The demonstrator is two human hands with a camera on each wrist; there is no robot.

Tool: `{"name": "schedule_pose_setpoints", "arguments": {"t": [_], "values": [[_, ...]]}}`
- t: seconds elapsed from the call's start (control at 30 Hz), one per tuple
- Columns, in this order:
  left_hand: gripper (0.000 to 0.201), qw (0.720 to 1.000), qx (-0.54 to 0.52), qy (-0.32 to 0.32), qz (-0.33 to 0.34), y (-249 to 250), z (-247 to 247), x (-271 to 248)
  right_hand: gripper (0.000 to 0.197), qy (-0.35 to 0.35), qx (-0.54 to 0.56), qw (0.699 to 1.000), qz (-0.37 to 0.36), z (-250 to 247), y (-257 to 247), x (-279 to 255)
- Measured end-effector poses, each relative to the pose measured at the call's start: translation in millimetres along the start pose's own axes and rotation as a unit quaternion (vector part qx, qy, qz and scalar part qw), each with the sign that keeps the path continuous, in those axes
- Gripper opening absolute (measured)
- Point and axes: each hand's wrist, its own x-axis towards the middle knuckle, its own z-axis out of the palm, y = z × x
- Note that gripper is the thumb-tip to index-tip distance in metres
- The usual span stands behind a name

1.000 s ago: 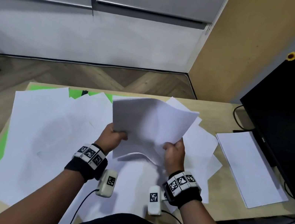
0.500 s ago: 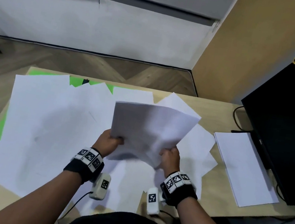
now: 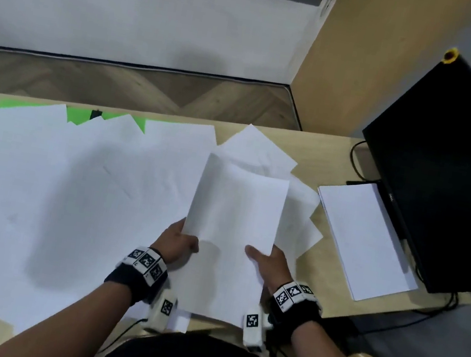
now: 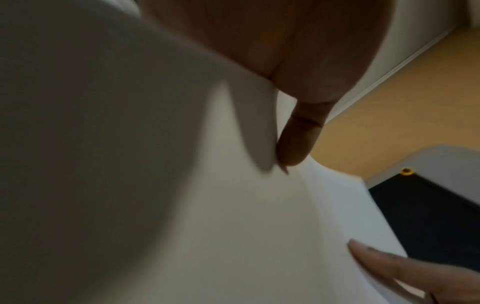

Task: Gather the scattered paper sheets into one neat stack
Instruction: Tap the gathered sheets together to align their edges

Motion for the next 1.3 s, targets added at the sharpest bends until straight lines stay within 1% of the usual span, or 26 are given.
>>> {"name": "schedule_pose_setpoints", "arguments": {"t": [0.03, 0.1, 0.17, 0.2, 0.3, 0.33, 0.37, 0.4, 0.43, 0.47, 0.5, 0.57, 0.6, 0.67, 0.77, 0.8, 0.9, 0.97, 1.0, 1.03, 1.07, 1.1, 1.17, 1.2, 1.23, 1.3], "values": [[0.047, 0.999, 0.031, -0.018, -0.012, -3.5, 9.5, 4.2, 0.019, 0.004, -0.036, 0.999, -0.002, -9.0, 1.0, -0.3], [0.052, 0.99, 0.115, -0.068, -0.043, -9.3, 26.8, 12.9, 0.027, 0.027, -0.084, 0.996, -0.005, -27.7, 1.8, 1.3], [0.042, 0.974, 0.188, -0.106, -0.069, -15.5, 43.3, 21.3, 0.03, 0.06, -0.118, 0.991, 0.002, -48.4, 3.7, 7.7], [0.034, 0.969, 0.215, -0.101, -0.068, -18.7, 48.7, 26.2, 0.029, 0.071, -0.129, 0.989, 0.008, -58.1, 5.4, 13.2], [0.019, 0.969, 0.244, -0.018, -0.025, -19.4, 55.7, 40.4, 0.02, 0.118, -0.131, 0.984, 0.025, -86.8, 11.8, 38.4], [0.015, 0.966, 0.258, 0.018, -0.005, -17.3, 57.1, 45.3, 0.017, 0.133, -0.128, 0.982, 0.032, -96.3, 15.0, 47.7], [0.013, 0.954, 0.292, 0.061, 0.018, -14.2, 57.3, 49.5, 0.016, 0.143, -0.127, 0.981, 0.039, -103.9, 15.0, 53.5], [0.017, 0.933, 0.34, 0.111, 0.042, -11.4, 59.2, 54.5, 0.016, 0.149, -0.132, 0.979, 0.046, -111.7, 13.8, 59.3], [0.032, 0.906, 0.388, 0.158, 0.057, -9.5, 60.0, 58.5, 0.015, 0.152, -0.139, 0.977, 0.047, -117.3, 13.6, 64.6], [0.051, 0.883, 0.423, 0.194, 0.056, -7.9, 61.0, 62.7, 0.014, 0.156, -0.146, 0.976, 0.046, -122.7, 11.5, 69.0], [0.07, 0.87, 0.443, 0.213, 0.044, -5.1, 62.9, 67.6, 0.01, 0.159, -0.151, 0.975, 0.042, -128.4, 8.9, 73.7], [0.1, 0.854, 0.481, 0.197, 0.007, -3.6, 67.4, 77.1, 0.007, 0.164, -0.162, 0.973, 0.033, -138.6, 3.5, 81.3], [0.108, 0.844, 0.504, 0.183, -0.006, -6.4, 70.8, 82.9, 0.008, 0.163, -0.172, 0.971, 0.033, -143.2, 0.7, 84.4], [0.115, 0.829, 0.535, 0.165, -0.006, -8.6, 82.1, 90.4, 0.013, 0.16, -0.197, 0.967, 0.026, -154.6, -5.4, 92.7], [0.116, 0.82, 0.555, 0.14, 0.028, -8.1, 99.1, 95.8, 0.017, 0.142, -0.199, 0.969, 0.024, -168.3, -14.0, 104.9], [0.116, 0.816, 0.564, 0.123, 0.04, -6.9, 104.0, 96.7, 0.016, 0.134, -0.198, 0.971, 0.027, -171.3, -16.8, 107.7], [0.113, 0.803, 0.589, 0.055, 0.075, -5.0, 115.7, 97.6, 0.023, 0.1, -0.207, 0.973, 0.031, -173.1, -17.0, 116.2], [0.107, 0.809, 0.579, 0.023, 0.095, -2.8, 118.7, 94.7, 0.018, 0.078, -0.215, 0.973, 0.038, -172.3, -12.2, 122.6], [0.103, 0.818, 0.566, 0.023, 0.099, -2.8, 118.7, 93.0, 0.014, 0.068, -0.224, 0.971, 0.041, -170.8, -11.1, 125.7], [0.099, 0.828, 0.551, 0.036, 0.102, -3.6, 118.3, 90.5, 0.012, 0.062, -0.227, 0.971, 0.043, -169.3, -9.2, 128.2], [0.096, 0.838, 0.531, 0.069, 0.1, -5.6, 118.1, 87.8, 0.013, 0.06, -0.232, 0.97, 0.042, -166.9, -7.9, 131.1], [0.094, 0.848, 0.509, 0.117, 0.089, -7.6, 118.2, 84.5, 0.016, 0.061, -0.234, 0.969, 0.039, -164.3, -8.5, 131.0], [0.088, 0.873, 0.437, 0.216, 0.034, -7.8, 120.1, 75.9, 0.019, 0.072, -0.238, 0.968, 0.032, -156.6, -11.0, 129.1], [0.082, 0.883, 0.4, 0.245, 0.005, -6.1, 121.4, 72.8, 0.016, 0.077, -0.231, 0.969, 0.029, -152.6, -12.1, 127.3], [0.075, 0.89, 0.379, 0.253, -0.02, -3.8, 123.5, 69.7, 0.012, 0.081, -0.221, 0.972, 0.017, -148.2, -11.9, 125.3], [0.063, 0.899, 0.372, 0.224, -0.05, 3.5, 127.3, 68.7, 0.011, 0.089, -0.218, 0.972, -0.009, -140.8, -9.7, 126.1]]}}
